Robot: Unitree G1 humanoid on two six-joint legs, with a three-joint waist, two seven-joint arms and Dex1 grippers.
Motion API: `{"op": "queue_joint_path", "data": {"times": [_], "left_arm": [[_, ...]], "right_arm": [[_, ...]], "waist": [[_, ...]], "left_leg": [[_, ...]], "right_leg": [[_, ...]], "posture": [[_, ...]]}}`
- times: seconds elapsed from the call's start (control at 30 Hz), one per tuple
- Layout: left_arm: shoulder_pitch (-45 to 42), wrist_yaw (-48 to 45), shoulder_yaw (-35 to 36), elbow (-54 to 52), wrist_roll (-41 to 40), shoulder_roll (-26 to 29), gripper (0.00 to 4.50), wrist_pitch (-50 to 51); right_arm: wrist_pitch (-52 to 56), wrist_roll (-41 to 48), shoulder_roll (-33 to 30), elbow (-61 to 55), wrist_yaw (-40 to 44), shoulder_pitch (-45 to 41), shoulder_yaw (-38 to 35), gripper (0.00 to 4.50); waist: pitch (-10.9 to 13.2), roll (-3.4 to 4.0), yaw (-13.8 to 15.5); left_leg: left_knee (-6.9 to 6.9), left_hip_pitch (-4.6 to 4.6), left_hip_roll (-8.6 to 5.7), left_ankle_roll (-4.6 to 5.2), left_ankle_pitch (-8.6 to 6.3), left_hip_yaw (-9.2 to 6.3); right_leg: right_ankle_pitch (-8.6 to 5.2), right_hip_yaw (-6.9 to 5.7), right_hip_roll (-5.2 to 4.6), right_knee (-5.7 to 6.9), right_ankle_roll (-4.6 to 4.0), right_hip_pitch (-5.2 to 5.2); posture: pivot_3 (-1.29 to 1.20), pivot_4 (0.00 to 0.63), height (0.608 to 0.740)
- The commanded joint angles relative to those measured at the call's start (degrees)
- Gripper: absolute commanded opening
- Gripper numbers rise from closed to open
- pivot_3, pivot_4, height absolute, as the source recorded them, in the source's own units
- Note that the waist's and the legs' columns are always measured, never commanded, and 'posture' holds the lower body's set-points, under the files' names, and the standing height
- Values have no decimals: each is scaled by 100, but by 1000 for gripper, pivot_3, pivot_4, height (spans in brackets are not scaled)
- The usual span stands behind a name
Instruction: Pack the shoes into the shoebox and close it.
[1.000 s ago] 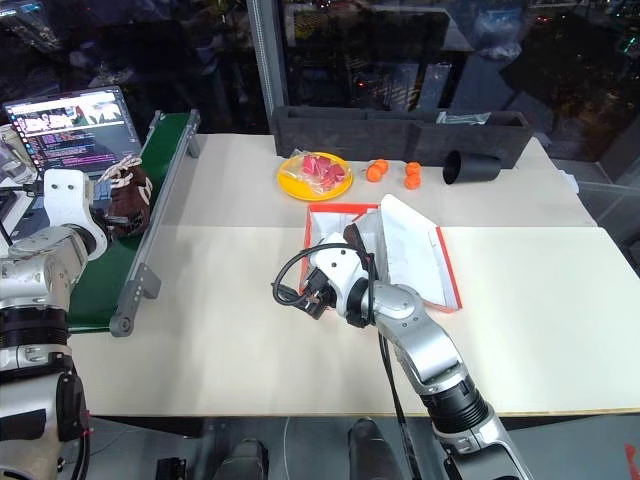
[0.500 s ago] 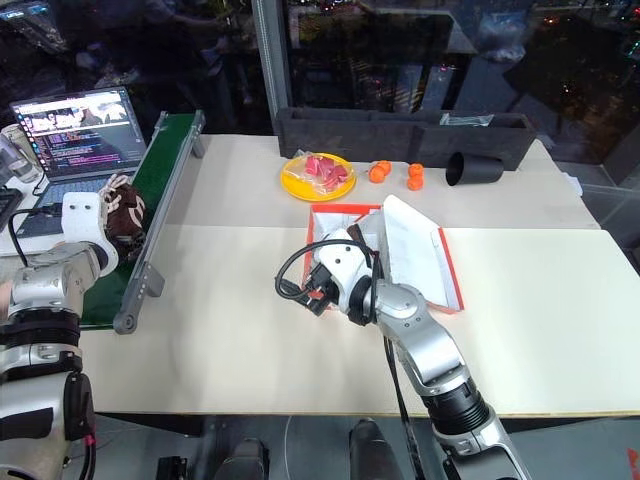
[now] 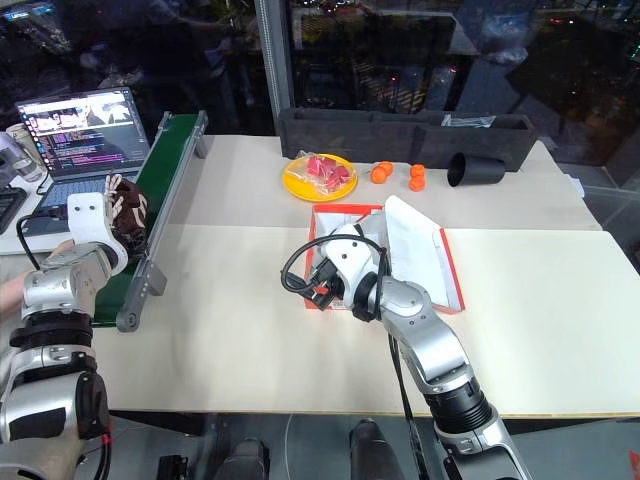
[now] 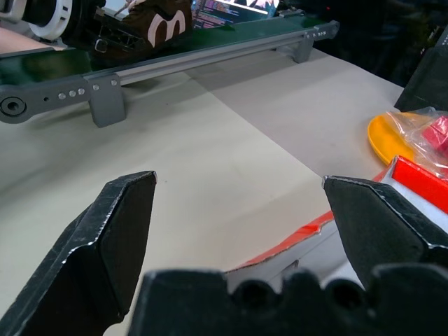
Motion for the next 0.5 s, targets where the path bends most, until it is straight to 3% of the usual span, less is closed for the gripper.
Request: {"op": "queue_joint_path", "data": {"times": [0.03, 0.2, 0.37, 0.5], "left_arm": [[-18, 108, 92, -687, -96, -224, 1485, -926], [200, 170, -7, -1647, 56, -473, 1485, -2177], [451, -30, -413, -2188, 18, -776, 1485, -2097], [515, -82, -448, -2264, -24, -809, 1485, -1966]], "right_arm": [[38, 2, 31, -60, -78, -135, -176, 4500], [55, -10, 113, 110, -268, -239, -318, 4500], [721, 790, 857, 644, -1060, -927, -1588, 4500], [1072, 1218, 1016, 739, -1215, -1258, -2110, 4500]], "waist": [[0, -1, 50], [4, -10, 60], [3, -10, 49], [4, -10, 36]], "left_leg": [[0, -3, 0, -1, 0, -1], [0, -35, 0, -30, 16, -8], [-1, -27, 0, -32, 18, -8], [0, -30, 0, -33, 20, -10]], "right_leg": [[1, -1, 0, -3, -2, 0], [11, -3, 0, -29, -1, -10], [19, -3, -1, -24, -13, -8], [17, -3, 0, -24, -3, -8]], "posture": [[0, 150, 671], [0, 150, 671], [0, 150, 671], [0, 150, 671]]}}
